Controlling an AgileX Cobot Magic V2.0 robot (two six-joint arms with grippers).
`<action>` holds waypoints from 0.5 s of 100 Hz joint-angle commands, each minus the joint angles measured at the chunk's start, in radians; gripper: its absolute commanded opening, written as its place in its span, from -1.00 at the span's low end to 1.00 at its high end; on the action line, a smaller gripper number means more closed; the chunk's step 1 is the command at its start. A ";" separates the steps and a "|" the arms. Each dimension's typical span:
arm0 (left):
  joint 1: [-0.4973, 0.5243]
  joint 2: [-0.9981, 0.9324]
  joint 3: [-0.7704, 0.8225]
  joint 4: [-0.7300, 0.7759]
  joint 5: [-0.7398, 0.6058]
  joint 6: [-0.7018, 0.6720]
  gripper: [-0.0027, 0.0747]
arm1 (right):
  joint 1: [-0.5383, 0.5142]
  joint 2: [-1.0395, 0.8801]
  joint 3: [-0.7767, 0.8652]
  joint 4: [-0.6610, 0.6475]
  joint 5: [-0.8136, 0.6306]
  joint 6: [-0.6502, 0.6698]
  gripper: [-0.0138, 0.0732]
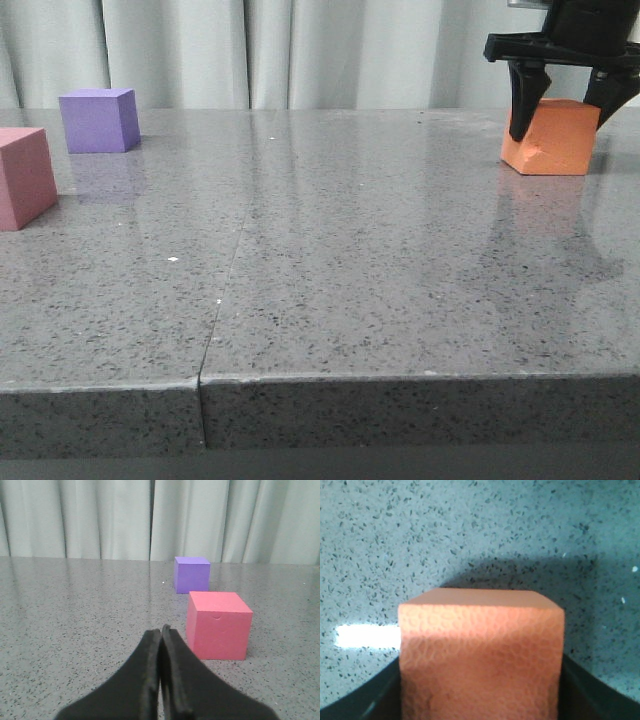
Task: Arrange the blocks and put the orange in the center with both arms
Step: 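Lower the right gripper over the orange cube and close on it, then lift the orange cube with the right gripper and carry it toward the table center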
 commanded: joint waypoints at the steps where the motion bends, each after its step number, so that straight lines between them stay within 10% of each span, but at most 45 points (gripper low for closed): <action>1: -0.009 -0.029 0.041 -0.010 -0.080 -0.003 -0.98 | -0.002 -0.060 -0.030 0.000 -0.043 -0.013 -0.01; 50: -0.009 -0.029 0.041 -0.010 -0.080 -0.003 -0.98 | 0.014 -0.064 -0.125 0.023 0.067 -0.012 -0.14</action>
